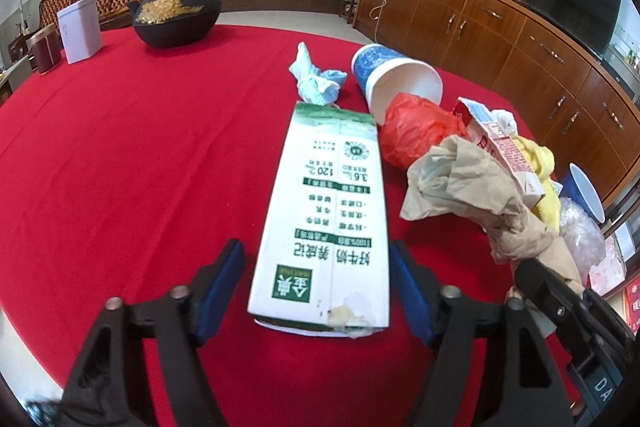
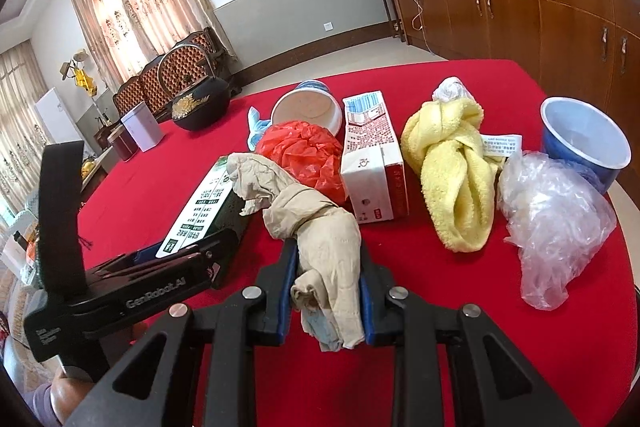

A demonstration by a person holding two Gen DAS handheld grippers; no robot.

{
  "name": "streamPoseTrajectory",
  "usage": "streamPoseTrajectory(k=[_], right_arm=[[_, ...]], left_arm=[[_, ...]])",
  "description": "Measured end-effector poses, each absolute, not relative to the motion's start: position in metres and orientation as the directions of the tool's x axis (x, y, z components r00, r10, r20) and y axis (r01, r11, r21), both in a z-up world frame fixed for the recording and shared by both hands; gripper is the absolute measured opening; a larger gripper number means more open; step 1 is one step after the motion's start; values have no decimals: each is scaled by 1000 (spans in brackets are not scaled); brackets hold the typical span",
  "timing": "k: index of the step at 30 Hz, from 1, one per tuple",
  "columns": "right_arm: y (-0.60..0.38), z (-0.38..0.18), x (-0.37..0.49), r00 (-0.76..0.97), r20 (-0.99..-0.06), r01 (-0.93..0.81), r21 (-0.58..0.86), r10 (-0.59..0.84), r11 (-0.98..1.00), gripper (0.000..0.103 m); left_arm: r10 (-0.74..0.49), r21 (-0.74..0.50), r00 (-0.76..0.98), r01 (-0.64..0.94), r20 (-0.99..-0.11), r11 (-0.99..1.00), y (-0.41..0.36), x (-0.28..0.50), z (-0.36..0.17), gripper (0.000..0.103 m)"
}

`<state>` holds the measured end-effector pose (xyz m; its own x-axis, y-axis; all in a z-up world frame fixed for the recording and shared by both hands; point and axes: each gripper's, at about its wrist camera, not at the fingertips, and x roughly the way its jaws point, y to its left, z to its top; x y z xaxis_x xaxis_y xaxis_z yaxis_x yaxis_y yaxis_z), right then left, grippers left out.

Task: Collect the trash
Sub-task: 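Grasp the milk carton with left tool while right tool grasps beige paper, then carry carton and paper over the black bucket and open both tools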

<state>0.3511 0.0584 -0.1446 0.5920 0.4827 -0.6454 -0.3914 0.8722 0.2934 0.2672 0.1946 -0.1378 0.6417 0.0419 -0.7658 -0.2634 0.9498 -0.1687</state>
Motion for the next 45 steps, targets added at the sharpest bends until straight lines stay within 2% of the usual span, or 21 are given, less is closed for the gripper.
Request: streamPoseTrajectory(k=[1,11,21,30,39,45], right_arm=[[58,-145,351,591,-645,-392,294,483,872,28],[50,-135,340,600,-632,-397,297,491,868,28],[20,-108,299,630,-597,-388,312,497,867,28],[-50,-83,258,705,-564,-299,313,430,901,28],[-150,-68,226,795,-541,-116,308,274,944,28],[-228,-73,204,818,-558,47,309,141,950,28]], left_arm=[[54,-153,643,-262,-764,953,193,267,-138,57],[66,-167,697,-261,-714,951,194,238,-121,56],[18,-205,744,-207,-668,957,174,191,-87,55],[-111,-239,764,-58,-636,969,110,180,-65,55],[-293,-280,726,143,-622,949,14,191,-56,55],[-408,-309,656,268,-635,912,-56,201,-61,55]])
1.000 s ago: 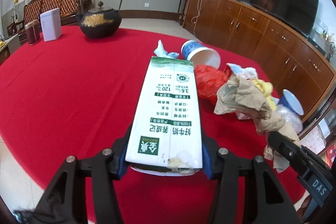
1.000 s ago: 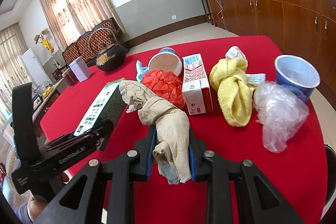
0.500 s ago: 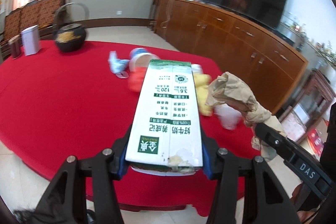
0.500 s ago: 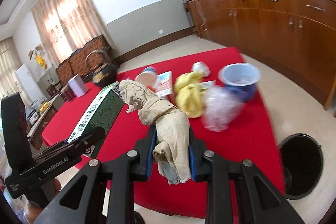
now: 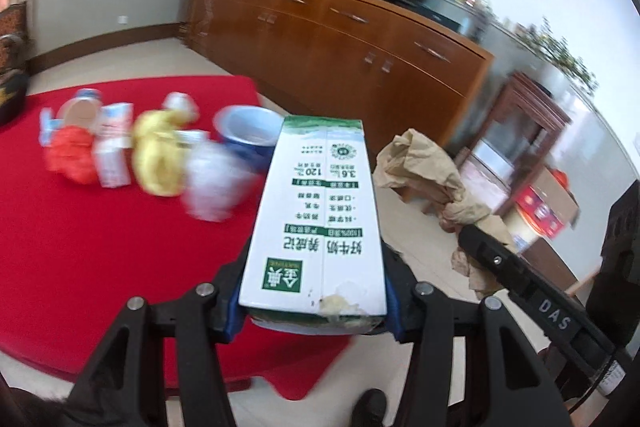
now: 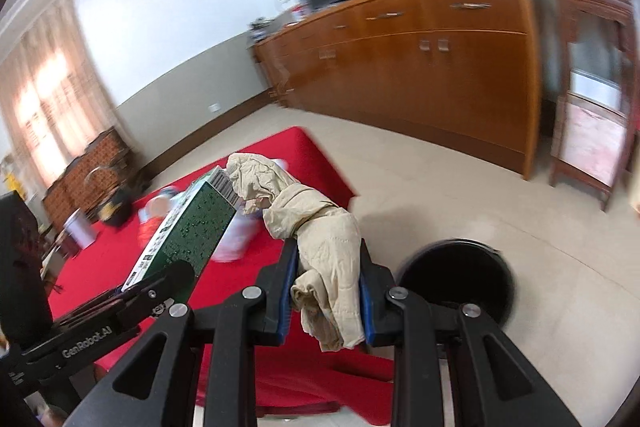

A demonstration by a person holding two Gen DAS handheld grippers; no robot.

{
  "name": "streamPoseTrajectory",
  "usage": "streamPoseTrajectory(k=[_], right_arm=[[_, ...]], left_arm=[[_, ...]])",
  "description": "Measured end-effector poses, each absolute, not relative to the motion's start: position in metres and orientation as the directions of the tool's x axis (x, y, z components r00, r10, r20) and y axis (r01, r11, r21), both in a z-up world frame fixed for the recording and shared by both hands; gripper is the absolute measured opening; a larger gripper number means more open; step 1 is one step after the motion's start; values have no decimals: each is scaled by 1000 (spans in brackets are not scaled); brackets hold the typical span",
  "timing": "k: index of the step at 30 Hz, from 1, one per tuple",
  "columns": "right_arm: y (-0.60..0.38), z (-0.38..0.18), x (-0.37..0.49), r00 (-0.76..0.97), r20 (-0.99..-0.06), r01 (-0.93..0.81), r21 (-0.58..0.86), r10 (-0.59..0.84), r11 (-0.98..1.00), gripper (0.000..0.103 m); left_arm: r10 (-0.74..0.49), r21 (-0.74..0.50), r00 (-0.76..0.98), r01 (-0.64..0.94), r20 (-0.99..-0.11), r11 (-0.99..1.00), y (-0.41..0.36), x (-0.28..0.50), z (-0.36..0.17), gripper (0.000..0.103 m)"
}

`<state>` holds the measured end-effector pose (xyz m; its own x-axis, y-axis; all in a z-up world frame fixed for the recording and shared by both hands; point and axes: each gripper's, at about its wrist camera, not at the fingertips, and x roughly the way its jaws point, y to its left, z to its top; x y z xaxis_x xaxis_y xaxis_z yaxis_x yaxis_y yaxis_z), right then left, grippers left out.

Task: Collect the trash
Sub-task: 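Carry carton and paper over the black bucket and open both tools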

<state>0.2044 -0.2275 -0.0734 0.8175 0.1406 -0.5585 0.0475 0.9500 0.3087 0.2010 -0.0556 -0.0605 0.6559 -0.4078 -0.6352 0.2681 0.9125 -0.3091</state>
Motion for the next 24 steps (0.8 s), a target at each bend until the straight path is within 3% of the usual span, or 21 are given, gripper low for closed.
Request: streamPoseTrajectory(k=[7,24], right_arm=[[-304,-96,193,787,-616,208,307,27,929,28],[-396,-190,284,593,-804,357,313,45,880,28]], left_arm=[[-472,-318,570,353,-673,880,-134,209,-76,55],[-392,-271,468,306,-792,912,-211,250,-151,55]])
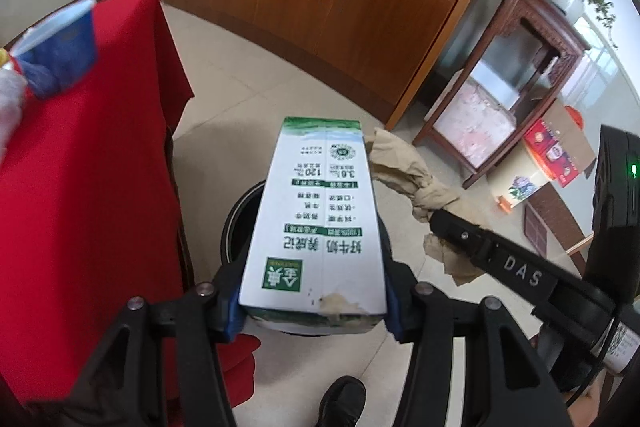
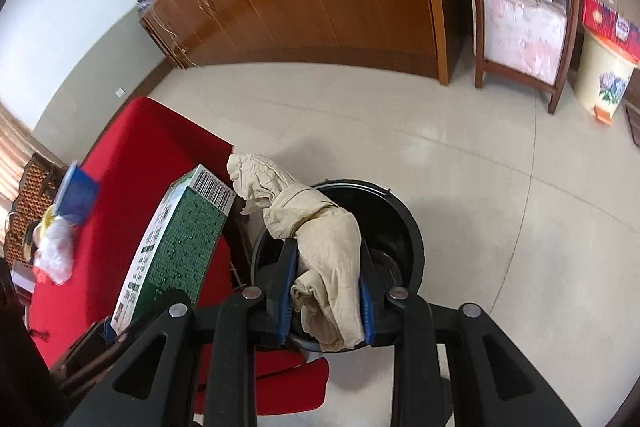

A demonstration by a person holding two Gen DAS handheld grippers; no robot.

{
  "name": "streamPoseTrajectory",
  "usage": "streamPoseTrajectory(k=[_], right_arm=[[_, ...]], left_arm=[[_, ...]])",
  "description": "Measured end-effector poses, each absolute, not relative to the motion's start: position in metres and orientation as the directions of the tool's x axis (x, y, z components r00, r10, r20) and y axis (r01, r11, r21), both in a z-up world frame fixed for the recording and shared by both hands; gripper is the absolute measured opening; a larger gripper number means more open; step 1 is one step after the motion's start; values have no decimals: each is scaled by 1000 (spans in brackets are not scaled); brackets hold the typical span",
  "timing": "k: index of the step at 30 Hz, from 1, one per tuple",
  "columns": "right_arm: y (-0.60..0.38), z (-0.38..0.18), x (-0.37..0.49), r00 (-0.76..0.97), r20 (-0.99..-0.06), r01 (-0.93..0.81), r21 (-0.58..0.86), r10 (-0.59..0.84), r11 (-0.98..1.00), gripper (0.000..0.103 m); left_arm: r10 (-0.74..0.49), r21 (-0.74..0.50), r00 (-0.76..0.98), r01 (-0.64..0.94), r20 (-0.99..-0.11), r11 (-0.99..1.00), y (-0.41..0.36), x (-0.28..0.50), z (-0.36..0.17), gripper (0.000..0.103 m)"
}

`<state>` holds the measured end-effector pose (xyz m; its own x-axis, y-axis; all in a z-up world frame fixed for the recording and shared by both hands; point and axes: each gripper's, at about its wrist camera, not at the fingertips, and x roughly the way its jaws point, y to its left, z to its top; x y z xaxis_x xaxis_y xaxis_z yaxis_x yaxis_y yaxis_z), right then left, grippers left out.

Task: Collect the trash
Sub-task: 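Carry carton and paper over the black bucket and open both tools, then move both tools back toward the remaining items on the table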

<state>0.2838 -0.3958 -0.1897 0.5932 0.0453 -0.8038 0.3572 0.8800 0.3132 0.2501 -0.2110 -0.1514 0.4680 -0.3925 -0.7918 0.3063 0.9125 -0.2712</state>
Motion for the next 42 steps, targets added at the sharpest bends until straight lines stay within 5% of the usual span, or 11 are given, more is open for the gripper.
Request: streamPoseTrajectory(k=[8,16,29,42], right_arm=[[-417,-237,322,471,-879,400,285,71,871,29],[-424,-256,340,439,-894,421,291,88,859,53],[-386,-176,278,579,-815,385,268,-5,883,54],[-298,-115,212,706,-707,233,265,24,936,70]], left_arm=[[-350,-244,425,284,-834,927,-226,271,-182,55],[-298,-191,433,275,-850,942,-229,283,-187,71],[-333,-208,544,279,-770,937,-187,248,-99,71],[-263,-198,652,173,-711,965,-85,202,-56,77]])
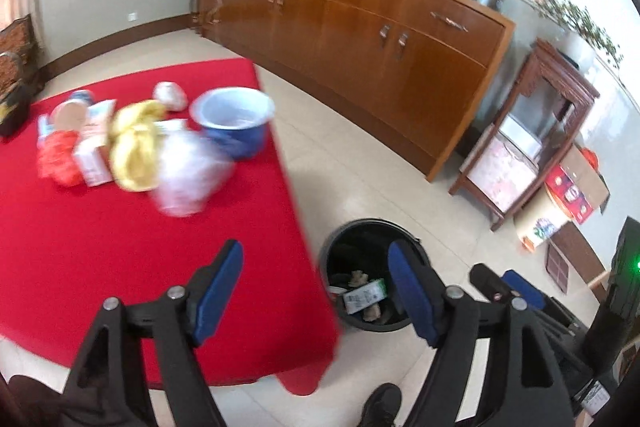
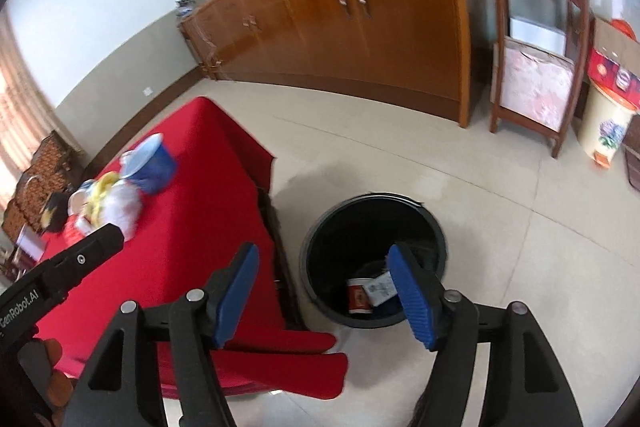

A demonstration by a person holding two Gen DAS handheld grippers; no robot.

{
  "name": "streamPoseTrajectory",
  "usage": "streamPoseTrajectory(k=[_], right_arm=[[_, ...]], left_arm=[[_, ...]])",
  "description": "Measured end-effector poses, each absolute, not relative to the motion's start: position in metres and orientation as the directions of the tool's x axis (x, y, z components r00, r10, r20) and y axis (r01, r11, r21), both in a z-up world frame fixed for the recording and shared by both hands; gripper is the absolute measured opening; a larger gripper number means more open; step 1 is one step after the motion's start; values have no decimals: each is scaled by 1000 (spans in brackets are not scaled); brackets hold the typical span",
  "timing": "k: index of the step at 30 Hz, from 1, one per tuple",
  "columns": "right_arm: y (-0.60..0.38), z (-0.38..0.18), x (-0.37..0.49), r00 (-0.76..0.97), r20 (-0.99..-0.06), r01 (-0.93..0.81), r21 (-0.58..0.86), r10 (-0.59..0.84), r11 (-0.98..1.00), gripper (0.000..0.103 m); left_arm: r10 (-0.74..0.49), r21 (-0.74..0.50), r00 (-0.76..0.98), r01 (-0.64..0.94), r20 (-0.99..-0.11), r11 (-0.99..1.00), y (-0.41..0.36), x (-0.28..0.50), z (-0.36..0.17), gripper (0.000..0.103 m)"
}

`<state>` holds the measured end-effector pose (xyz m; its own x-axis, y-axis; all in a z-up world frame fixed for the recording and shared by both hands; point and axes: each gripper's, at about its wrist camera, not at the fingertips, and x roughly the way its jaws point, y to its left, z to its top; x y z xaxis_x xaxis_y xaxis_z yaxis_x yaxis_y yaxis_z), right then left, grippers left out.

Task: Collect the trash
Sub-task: 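Move both tools back toward the remaining items on the table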

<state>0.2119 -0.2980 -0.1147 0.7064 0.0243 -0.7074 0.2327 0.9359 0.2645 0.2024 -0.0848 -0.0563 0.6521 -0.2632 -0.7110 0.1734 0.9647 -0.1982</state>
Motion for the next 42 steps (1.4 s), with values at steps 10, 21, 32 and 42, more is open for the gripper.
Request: streamPoseTrajectory(k=[10,21,32,42], right_arm=[[-218,-91,214,742,-659,67,251,120,966,77],[-158,-89,243,732,-654,-44,231,189,972,80],[-129,-97,303,723,-659,-94,208,210,974,84],[-116,-103,367,727,-656,-104,187,203,977,84]], left_arm=[[-136,-195,711,-2,-690,981,8,179,-48,77],[-70,-205,717,-103,-693,973,60,187,-58,77],[-47,-205,713,-137,-700,969,81,231,-66,77],[-35,-198,718,-145,-695,969,88,273,-69,77]])
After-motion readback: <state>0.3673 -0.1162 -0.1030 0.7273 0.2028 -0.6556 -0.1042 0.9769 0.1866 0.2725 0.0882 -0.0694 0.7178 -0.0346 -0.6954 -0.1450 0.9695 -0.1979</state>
